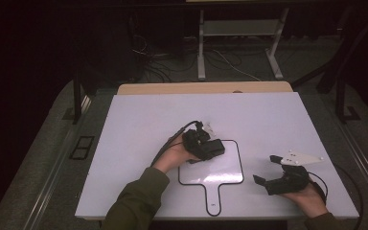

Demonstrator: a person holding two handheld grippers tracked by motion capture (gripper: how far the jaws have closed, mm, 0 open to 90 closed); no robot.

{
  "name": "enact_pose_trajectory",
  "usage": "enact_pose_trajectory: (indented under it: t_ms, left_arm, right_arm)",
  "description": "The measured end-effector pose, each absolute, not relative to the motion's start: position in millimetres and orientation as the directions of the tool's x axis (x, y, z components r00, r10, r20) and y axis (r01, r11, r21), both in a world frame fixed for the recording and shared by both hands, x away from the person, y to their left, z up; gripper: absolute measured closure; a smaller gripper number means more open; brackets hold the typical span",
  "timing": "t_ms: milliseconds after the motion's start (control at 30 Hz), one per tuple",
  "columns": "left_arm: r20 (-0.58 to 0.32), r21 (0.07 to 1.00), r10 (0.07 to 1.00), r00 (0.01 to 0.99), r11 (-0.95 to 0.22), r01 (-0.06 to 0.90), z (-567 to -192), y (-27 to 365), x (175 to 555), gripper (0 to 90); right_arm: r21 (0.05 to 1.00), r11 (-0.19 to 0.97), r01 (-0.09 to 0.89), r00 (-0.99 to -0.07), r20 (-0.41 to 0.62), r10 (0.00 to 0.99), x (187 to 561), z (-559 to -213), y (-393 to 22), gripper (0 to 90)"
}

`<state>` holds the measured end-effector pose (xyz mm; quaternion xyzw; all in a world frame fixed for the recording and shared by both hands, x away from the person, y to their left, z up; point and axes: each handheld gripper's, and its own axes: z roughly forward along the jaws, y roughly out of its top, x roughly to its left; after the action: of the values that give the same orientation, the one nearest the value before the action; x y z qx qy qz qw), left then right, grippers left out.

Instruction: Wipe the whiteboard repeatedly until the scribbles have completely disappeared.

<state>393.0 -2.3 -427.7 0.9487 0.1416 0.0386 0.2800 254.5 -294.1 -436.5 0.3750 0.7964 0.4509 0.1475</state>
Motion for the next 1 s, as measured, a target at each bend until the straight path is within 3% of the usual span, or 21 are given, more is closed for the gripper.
enact_pose_trajectory:
  t_ms: [233, 633, 1000]
  left_arm:
    - [-0.014, 0.548, 0.283, 0.959, -0.800, 0.244, -428, 4, 392, 39.6]
    - [-0.034, 0.543, 0.337, 0.941, -0.784, 0.300, -427, 56, 371, 39.6]
    - [-0.029, 0.536, 0.352, 0.936, -0.785, 0.312, -427, 65, 366, 39.5]
  right_arm:
    - [0.829, 0.312, 0.464, -0.675, 0.103, 0.731, 254, -436, -295, 0.0]
    - [0.826, 0.316, 0.466, -0.675, 0.101, 0.731, 253, -436, -293, 0.0]
    - [0.827, 0.313, 0.467, -0.673, 0.103, 0.733, 254, -437, -293, 0.0]
